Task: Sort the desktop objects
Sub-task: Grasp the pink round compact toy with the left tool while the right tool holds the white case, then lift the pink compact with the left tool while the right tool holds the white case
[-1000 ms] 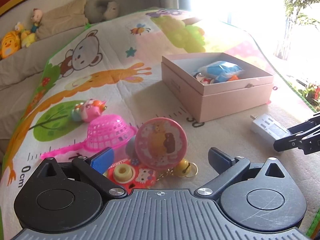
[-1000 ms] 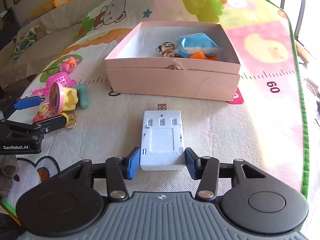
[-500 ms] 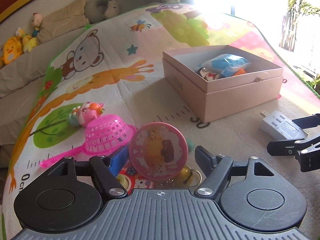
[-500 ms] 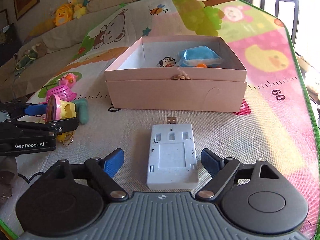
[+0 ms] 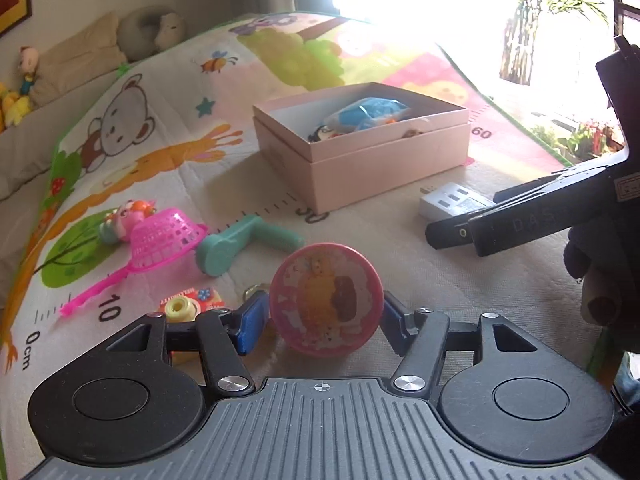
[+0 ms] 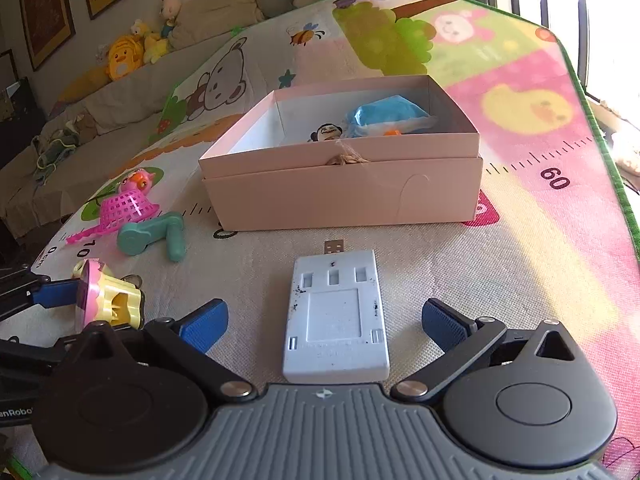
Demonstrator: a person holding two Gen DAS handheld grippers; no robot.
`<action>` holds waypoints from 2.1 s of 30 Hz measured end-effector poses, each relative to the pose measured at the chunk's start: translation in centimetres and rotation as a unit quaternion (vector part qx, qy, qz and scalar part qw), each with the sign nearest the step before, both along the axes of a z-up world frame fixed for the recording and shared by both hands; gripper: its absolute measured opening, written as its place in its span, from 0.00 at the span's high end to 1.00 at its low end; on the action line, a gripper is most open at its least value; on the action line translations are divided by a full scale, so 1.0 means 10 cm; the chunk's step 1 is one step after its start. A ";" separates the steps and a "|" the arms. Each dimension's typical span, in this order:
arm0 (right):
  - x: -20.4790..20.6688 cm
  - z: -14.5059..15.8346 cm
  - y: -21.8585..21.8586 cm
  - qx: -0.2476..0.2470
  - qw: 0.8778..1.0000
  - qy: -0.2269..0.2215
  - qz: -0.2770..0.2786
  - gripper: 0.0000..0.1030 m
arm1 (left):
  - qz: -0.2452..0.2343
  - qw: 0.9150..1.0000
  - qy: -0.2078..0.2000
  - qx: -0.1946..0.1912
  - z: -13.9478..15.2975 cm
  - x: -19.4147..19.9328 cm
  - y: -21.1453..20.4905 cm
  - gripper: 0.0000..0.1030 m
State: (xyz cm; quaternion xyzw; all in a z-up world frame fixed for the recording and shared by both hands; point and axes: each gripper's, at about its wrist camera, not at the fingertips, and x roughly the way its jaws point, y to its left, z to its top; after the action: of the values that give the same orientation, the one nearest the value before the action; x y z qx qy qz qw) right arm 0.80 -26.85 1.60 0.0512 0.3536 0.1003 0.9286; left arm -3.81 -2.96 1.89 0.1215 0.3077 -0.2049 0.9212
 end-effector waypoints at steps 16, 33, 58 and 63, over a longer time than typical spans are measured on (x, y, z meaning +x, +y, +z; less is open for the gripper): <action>-0.02 -0.02 0.11 -0.049 0.999 0.004 0.017 0.00 | 0.043 0.999 0.023 0.019 -0.04 0.06 0.13 0.11; -0.08 0.00 0.09 -0.043 0.999 -0.002 0.016 0.00 | 0.024 0.998 0.049 -0.019 -0.02 -0.07 0.07 0.36; -0.04 0.08 0.11 -0.074 0.997 0.001 0.022 0.03 | 0.010 0.999 0.041 -0.014 0.07 -0.18 0.06 0.38; 0.03 0.13 0.16 -0.083 0.996 -0.007 0.031 0.06 | 0.022 0.999 0.045 -0.013 0.05 -0.13 0.04 0.32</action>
State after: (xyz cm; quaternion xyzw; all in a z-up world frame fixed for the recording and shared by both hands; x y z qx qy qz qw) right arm 1.10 -25.21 2.85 -0.0376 0.3559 0.0997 0.9284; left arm -5.15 -2.52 2.38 0.0928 0.3488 -0.1936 0.9123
